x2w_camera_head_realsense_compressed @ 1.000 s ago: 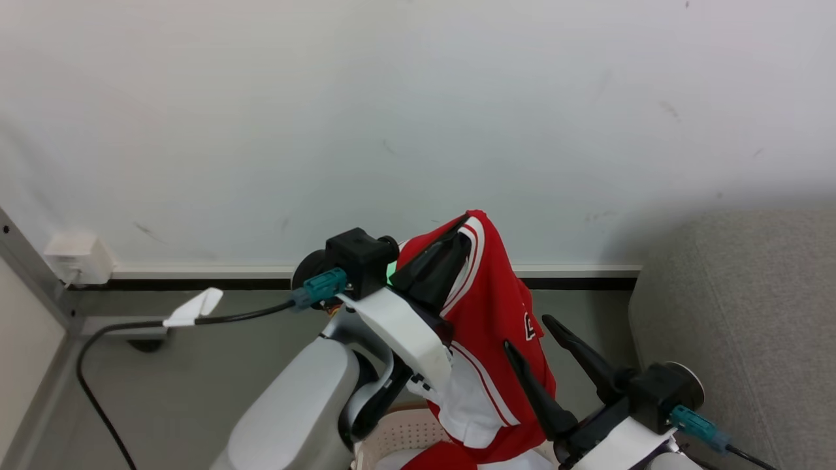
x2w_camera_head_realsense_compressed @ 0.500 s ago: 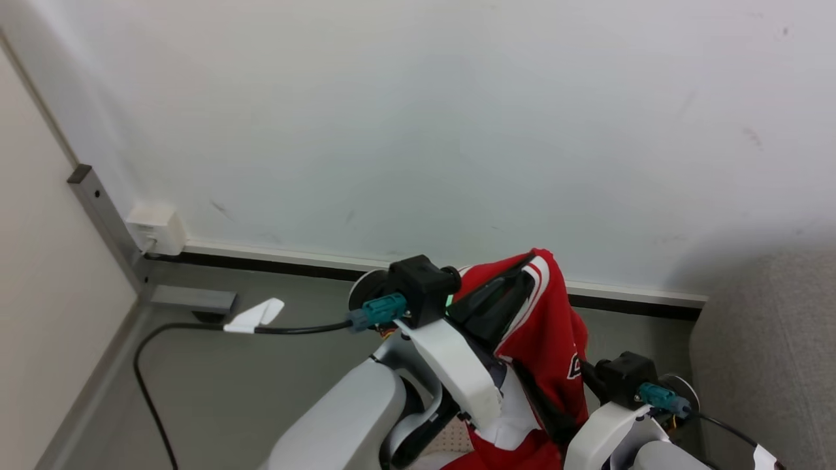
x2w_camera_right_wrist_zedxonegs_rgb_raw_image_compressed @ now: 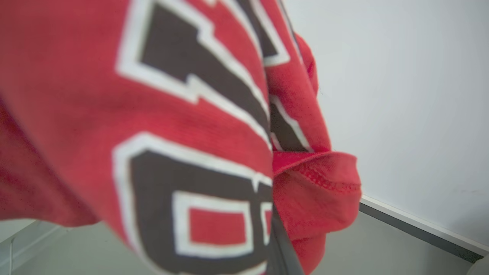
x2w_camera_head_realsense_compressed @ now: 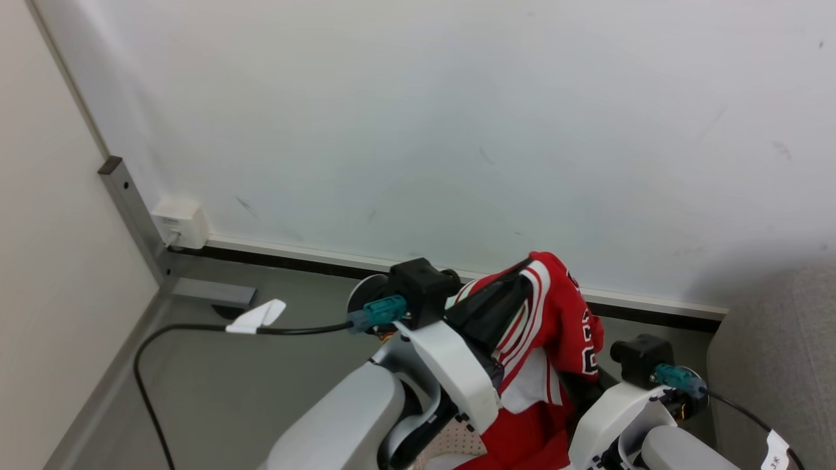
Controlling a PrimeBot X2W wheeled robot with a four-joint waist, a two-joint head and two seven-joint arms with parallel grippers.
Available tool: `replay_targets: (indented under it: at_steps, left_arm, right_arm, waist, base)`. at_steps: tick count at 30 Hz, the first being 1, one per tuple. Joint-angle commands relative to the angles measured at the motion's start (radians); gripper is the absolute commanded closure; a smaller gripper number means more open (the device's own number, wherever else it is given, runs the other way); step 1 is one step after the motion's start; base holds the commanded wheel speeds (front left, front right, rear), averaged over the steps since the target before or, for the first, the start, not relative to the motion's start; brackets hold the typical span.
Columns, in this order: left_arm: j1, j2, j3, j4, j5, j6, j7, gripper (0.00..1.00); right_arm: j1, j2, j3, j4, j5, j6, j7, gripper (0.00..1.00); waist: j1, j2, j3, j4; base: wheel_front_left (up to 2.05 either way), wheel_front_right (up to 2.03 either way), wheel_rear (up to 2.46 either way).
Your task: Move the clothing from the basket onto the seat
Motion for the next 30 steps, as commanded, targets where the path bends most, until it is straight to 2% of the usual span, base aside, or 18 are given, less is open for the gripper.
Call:
replay_targets:
  at_steps: [1, 8, 12, 13, 15, 16, 21, 30]
  left_arm:
    - [0.004, 0.008, 0.006, 0.005, -0.007, 0.003, -0.004, 1.0]
    - [0.046, 0.042, 0.024, 0.041, -0.013, 0.023, -0.039, 1.0]
    - [0.08, 0.054, 0.024, 0.04, -0.029, 0.018, -0.062, 1.0]
    - [0.087, 0.057, 0.022, 0.038, -0.028, 0.016, -0.066, 0.96]
    - [0.103, 0.058, 0.013, 0.033, -0.035, 0.014, -0.071, 0.48]
    - [0.109, 0.058, 0.008, 0.029, -0.035, 0.01, -0.072, 0.0]
    - [0.141, 0.06, -0.021, 0.007, -0.037, 0.002, -0.081, 0.0]
    - [0.159, 0.09, -0.038, 0.01, -0.005, 0.013, -0.117, 0.0]
  right_arm:
    - [0.006, -0.004, -0.01, -0.012, 0.003, -0.002, 0.001, 1.0]
    - [0.05, -0.034, -0.135, -0.122, 0.012, -0.002, 0.001, 1.0]
    - [0.075, -0.055, -0.213, -0.183, 0.029, -0.003, 0.001, 1.0]
    - [0.08, -0.059, -0.23, -0.196, 0.03, -0.003, 0.0, 1.0]
    - [0.089, -0.065, -0.264, -0.221, 0.029, -0.003, 0.001, 1.0]
    - [0.092, -0.069, -0.277, -0.231, 0.021, -0.003, 0.001, 1.0]
    - [0.096, -0.093, -0.326, -0.277, -0.021, -0.003, 0.001, 1.0]
    - [0.119, -0.125, -0.413, -0.339, -0.095, -0.003, 0.001, 1.0]
  waist:
    - [-0.0001, 0.0, 0.001, -0.005]
    - [-0.0001, 0.0, 0.016, -0.055]
    - [-0.0001, 0.0, 0.023, -0.096]
    - [-0.0001, 0.0, 0.024, -0.109]
    - [-0.0001, 0.0, 0.027, -0.13]
    - [-0.0001, 0.0, 0.028, -0.141]
    - [-0.0001, 0.0, 0.04, -0.205]
    - [-0.0001, 0.0, 0.077, -0.353]
  base:
    - [0.0, 0.0, 0.0]
    - [0.0, 0.0, 0.0]
    - [0.0, 0.0, 0.0]
    - [0.0, 0.0, 0.0]
    - [0.0, 0.0, 0.0]
    - [0.0, 0.0, 0.0]
    - [0.0, 0.0, 0.0]
    - [0.0, 0.0, 0.0]
